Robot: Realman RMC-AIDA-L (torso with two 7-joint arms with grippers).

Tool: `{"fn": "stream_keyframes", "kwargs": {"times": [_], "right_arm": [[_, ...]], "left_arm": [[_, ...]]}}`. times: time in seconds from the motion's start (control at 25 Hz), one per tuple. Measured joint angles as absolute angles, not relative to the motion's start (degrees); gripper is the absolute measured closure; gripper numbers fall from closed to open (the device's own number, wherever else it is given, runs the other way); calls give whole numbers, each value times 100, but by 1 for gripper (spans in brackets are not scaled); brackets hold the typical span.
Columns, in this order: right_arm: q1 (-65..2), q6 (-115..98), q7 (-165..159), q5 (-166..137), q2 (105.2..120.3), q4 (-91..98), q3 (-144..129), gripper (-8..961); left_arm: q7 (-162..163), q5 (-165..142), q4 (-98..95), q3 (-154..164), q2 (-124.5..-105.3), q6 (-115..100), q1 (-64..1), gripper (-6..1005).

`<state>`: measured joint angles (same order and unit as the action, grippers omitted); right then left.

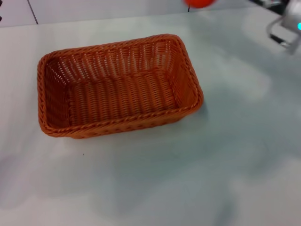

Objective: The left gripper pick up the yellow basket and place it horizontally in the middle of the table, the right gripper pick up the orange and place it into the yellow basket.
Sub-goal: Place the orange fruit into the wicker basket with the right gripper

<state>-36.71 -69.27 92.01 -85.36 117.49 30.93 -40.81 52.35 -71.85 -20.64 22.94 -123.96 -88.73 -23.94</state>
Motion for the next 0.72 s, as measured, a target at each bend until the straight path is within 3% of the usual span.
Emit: {"fn": "stream_keyframes", "kwargs": {"times": [0.12, 0.36, 0.48, 0.68, 0.72], "right_arm": [[-3947, -7207, 9430, -8654, 11914, 3097, -4612, 751], [-4262, -7002, 9548, -8694, 11937, 2907, -5517, 782], [-4271, -6967, 9573, -8694, 11938, 2885, -5600, 580], [-4233, -7065, 9576, -8658, 11941, 2882, -5608, 329], [-4231, -7079, 9577, -8656, 11941, 2883, -5608, 317]], "left_arm": [[5236, -7180, -2058, 2294, -12394, -8879, -2395, 280], [5238, -7054, -2043, 2294, -12401, -8988, -2329, 280], [5239, -7042, -2020, 2293, -12401, -9059, -2293, 279], [5238, -7040, -1978, 2295, -12393, -9105, -2261, 279], [5238, -7039, -1978, 2294, -12391, -9128, -2247, 279]]}}
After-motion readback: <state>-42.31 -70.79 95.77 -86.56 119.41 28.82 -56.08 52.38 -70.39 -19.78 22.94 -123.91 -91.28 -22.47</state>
